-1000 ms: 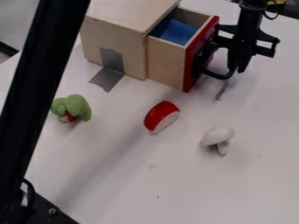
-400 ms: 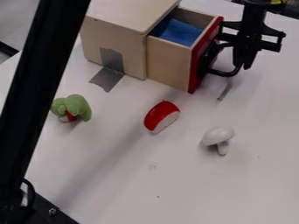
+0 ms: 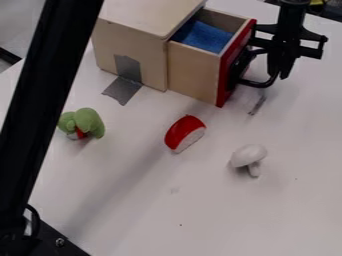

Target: Pull open the drawer

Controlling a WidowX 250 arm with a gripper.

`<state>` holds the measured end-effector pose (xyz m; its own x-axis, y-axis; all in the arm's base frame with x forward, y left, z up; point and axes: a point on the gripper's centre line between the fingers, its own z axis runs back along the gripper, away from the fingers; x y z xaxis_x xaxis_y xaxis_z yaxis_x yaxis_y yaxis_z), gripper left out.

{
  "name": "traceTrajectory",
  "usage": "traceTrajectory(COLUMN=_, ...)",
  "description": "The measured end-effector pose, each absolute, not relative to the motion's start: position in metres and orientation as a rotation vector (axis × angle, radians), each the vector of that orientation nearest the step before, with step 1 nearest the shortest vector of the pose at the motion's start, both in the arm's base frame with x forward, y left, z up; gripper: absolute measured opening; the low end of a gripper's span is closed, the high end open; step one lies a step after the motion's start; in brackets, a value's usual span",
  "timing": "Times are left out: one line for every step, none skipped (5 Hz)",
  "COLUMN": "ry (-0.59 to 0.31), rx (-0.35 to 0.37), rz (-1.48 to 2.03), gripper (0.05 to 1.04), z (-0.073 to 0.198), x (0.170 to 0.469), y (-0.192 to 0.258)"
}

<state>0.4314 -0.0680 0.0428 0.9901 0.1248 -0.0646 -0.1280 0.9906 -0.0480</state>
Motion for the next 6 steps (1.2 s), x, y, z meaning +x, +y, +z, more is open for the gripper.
traceTrajectory(ry=0.065, rx=-0.056, rz=0.128, gripper=0.147, z=0.043, x=0.431, y=-0.069)
traceTrajectory(ry=0.071, rx=-0.059, rz=0.131, gripper=0.355, z=0.042, x=0.43, y=-0.069)
traceTrajectory(ry=0.087, rx=-0.055, rz=0.116, gripper=0.667, z=0.036, x=0.425, y=-0.07)
traceTrajectory(ry=0.032, rx=-0.067, rz=0.081, gripper=0.945, z=0.061, x=0.421, y=-0.079)
traceTrajectory(ry=-0.045, rx=-0.081, rz=0.048, gripper=0.997, z=0.097, x=0.414, y=-0.087)
traceTrajectory(ry=-0.093, rx=-0.088, rz=0.042, gripper=0.997, z=0.125, x=0.398, y=-0.085)
